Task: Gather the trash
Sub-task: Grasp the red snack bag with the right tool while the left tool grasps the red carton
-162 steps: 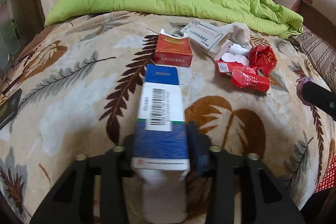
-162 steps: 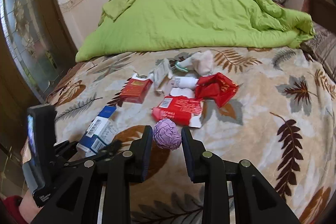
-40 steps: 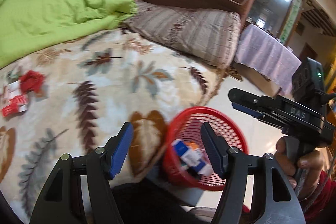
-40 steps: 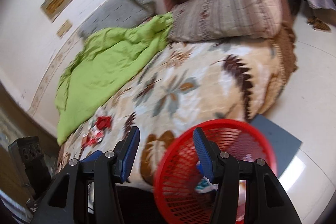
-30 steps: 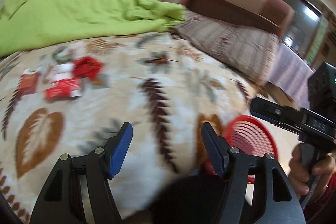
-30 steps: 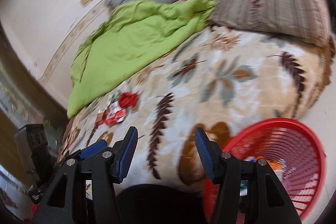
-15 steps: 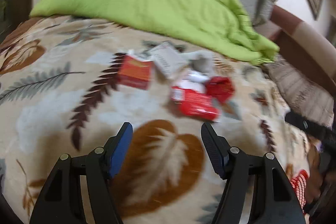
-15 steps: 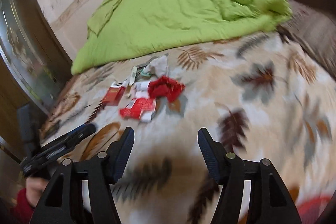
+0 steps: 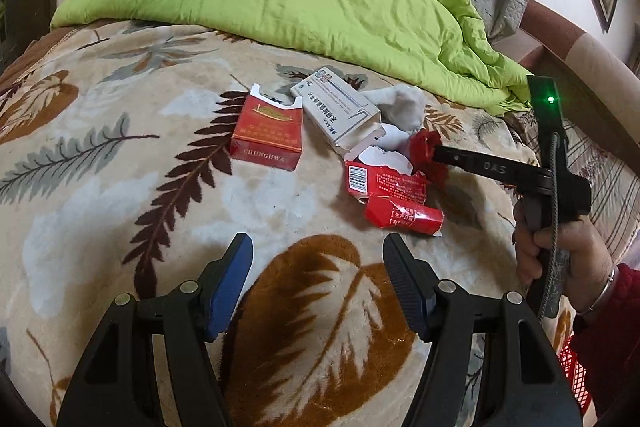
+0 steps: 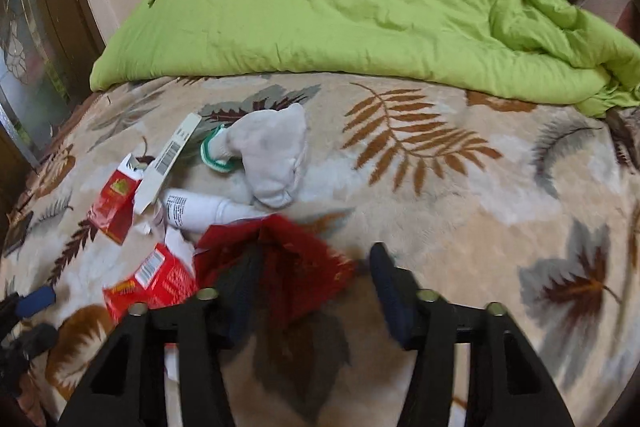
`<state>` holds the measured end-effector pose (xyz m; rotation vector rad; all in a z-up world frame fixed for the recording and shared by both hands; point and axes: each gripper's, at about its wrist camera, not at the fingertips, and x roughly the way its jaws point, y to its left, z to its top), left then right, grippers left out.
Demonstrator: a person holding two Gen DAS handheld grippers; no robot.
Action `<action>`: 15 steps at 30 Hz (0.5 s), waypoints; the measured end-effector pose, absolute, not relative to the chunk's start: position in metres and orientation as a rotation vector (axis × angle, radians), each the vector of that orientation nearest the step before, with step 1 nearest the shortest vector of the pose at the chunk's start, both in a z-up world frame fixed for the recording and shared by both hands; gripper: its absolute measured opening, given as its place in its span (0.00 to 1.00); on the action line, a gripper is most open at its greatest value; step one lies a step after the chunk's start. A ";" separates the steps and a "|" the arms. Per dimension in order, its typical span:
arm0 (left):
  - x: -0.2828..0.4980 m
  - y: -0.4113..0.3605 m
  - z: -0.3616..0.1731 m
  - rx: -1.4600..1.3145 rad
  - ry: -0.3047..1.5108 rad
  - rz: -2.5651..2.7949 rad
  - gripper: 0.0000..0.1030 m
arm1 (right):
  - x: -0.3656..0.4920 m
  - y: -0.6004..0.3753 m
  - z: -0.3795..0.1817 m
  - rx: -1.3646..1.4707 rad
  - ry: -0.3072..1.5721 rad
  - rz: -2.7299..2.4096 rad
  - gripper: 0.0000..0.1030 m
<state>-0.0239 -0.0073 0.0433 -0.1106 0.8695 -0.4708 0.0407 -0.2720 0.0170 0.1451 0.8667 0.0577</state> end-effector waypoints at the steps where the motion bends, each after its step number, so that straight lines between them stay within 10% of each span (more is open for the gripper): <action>1: -0.024 -0.007 0.043 -0.108 0.869 -0.467 0.65 | 0.043 -0.272 0.015 0.160 0.874 0.060 0.30; 6: -0.020 0.006 0.045 -0.185 0.875 -0.462 0.65 | 0.027 -0.250 0.011 0.206 0.886 0.068 0.01; 15: -0.016 0.033 0.042 -0.328 0.904 -0.420 0.64 | -0.018 -0.194 0.024 0.274 0.873 0.205 0.02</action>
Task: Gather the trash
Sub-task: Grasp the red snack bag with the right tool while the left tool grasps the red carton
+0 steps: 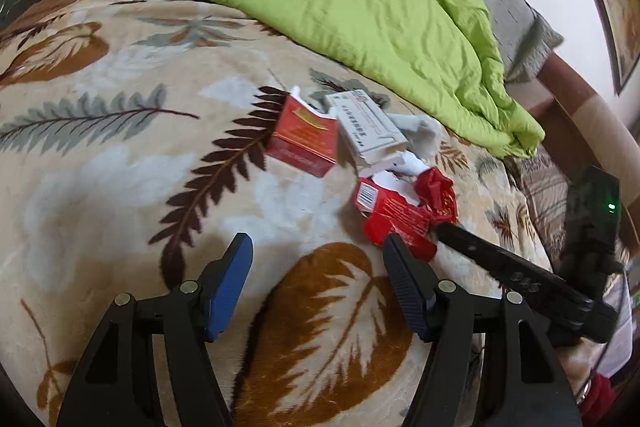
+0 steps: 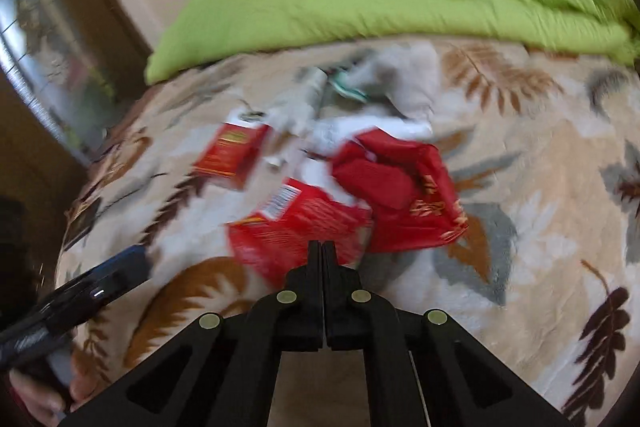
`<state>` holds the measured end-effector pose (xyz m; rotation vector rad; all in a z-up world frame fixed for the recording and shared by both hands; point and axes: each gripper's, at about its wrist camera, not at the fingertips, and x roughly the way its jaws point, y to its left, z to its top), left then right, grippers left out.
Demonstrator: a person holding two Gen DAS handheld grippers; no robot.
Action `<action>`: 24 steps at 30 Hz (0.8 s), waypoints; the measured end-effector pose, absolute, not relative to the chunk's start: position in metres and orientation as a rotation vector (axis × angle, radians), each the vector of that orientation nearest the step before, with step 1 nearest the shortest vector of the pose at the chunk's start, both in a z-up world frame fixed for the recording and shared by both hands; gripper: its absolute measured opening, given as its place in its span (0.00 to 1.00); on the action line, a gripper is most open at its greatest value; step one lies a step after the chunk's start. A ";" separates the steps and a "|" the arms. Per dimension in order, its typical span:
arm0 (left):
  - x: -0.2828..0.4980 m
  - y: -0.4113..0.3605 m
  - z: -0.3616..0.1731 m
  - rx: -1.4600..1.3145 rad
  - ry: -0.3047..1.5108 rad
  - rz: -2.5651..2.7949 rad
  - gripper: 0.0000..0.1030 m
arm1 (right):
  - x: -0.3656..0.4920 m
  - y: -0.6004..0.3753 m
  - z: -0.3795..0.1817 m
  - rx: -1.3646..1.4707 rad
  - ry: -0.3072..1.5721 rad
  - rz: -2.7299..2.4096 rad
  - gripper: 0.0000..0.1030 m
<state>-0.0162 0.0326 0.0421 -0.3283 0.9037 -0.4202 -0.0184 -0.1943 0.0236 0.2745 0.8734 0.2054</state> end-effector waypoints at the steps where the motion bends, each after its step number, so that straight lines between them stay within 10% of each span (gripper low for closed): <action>1: -0.016 0.034 0.042 -0.332 0.906 -0.417 0.65 | -0.020 -0.196 0.027 0.283 0.867 0.199 0.02; 4: -0.014 0.032 0.037 -0.362 0.926 -0.436 0.65 | -0.023 -0.212 0.033 0.352 0.843 0.186 0.07; 10: -0.017 0.015 0.036 -0.309 0.931 -0.475 0.65 | -0.001 -0.254 0.041 0.273 0.765 0.013 0.52; 19: -0.011 0.021 0.034 -0.325 0.933 -0.455 0.65 | 0.043 -0.275 -0.004 0.539 0.871 0.223 0.52; 21: -0.011 0.023 0.035 -0.330 0.928 -0.449 0.65 | 0.039 -0.262 -0.004 0.540 0.864 0.251 0.24; 24: -0.011 0.025 0.036 -0.344 0.925 -0.454 0.65 | 0.029 -0.243 0.004 0.509 0.858 0.251 0.18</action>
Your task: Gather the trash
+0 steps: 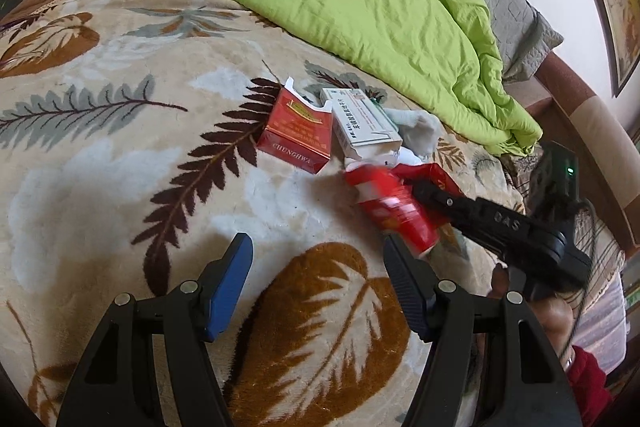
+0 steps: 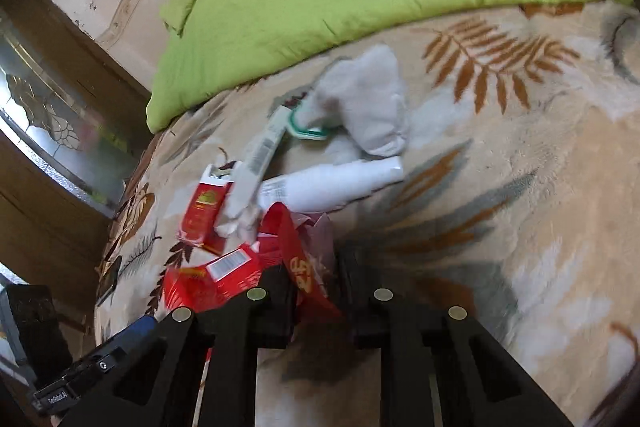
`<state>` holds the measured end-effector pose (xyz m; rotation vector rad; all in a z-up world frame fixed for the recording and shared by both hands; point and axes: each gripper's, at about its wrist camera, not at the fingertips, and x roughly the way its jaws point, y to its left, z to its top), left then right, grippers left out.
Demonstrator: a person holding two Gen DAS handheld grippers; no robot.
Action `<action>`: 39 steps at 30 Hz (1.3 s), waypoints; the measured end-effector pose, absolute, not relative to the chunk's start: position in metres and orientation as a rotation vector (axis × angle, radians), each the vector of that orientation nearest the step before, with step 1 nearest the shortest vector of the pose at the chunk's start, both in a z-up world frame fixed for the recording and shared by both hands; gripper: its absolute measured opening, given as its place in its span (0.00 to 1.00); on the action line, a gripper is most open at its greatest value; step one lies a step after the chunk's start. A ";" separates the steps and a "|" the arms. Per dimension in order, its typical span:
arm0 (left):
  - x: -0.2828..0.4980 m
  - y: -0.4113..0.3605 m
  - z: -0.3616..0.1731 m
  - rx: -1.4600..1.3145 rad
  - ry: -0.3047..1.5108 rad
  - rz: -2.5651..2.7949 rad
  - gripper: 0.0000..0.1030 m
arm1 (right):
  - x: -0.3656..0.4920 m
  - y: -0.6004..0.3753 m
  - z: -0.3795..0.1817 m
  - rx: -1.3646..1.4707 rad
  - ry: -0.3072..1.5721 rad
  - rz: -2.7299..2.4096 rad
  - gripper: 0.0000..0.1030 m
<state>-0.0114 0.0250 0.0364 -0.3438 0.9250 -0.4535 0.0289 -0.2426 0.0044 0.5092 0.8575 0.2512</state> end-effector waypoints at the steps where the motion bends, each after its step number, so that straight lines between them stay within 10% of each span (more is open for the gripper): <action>1: -0.012 0.026 0.037 -0.350 0.920 -0.455 0.65 | 0.026 -0.237 0.007 0.498 0.861 0.254 0.17; 13: 0.004 0.010 0.026 -0.453 0.977 -0.490 0.64 | -0.076 -0.209 0.059 0.430 0.763 0.102 0.16; 20: 0.017 -0.024 0.005 -0.432 1.041 -0.522 0.23 | -0.105 -0.210 0.066 0.435 0.699 0.078 0.16; 39: -0.049 -0.018 0.081 -0.083 0.614 -0.444 0.15 | -0.111 -0.208 0.076 0.292 0.598 -0.036 0.16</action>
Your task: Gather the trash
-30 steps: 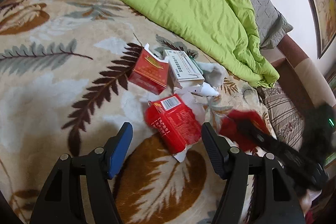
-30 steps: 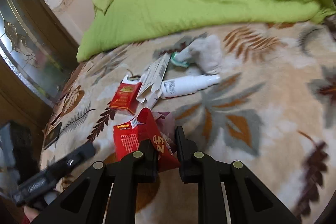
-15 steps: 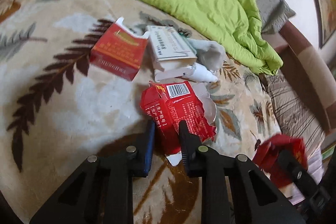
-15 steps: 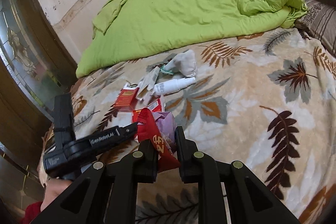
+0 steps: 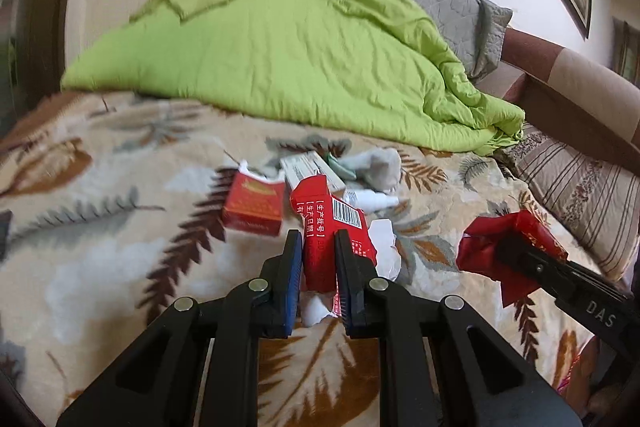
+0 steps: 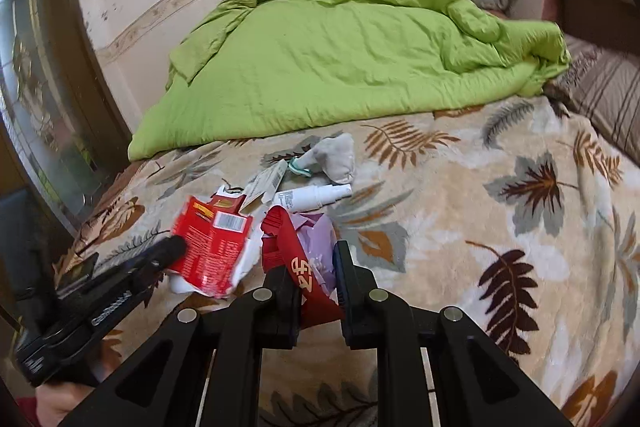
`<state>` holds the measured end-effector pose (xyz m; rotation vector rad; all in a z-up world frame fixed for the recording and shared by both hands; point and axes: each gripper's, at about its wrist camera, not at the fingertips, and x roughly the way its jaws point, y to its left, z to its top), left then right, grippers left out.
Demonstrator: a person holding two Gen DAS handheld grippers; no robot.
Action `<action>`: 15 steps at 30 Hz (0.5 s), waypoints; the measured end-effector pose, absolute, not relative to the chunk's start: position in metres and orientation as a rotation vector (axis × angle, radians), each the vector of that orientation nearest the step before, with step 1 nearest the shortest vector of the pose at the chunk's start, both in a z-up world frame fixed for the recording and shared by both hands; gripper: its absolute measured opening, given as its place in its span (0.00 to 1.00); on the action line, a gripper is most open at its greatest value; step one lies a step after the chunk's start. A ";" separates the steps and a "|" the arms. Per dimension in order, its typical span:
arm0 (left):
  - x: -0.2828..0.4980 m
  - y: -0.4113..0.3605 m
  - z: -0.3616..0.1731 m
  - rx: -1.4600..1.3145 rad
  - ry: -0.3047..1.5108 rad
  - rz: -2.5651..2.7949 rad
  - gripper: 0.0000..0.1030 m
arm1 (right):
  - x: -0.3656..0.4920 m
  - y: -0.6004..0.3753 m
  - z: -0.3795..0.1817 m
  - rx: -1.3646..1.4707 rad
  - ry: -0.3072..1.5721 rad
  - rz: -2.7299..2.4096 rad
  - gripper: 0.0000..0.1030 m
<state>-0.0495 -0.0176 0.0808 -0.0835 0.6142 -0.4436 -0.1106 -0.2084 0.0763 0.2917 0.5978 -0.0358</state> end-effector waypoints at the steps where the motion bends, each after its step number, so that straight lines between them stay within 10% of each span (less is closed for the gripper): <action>1: -0.051 -0.015 0.082 -0.072 0.600 -0.433 0.15 | -0.111 -0.206 0.077 0.283 0.594 -0.033 0.16; 15: -0.058 -0.011 0.086 0.046 0.539 -0.326 0.15 | -0.105 -0.192 0.077 0.249 0.583 -0.034 0.16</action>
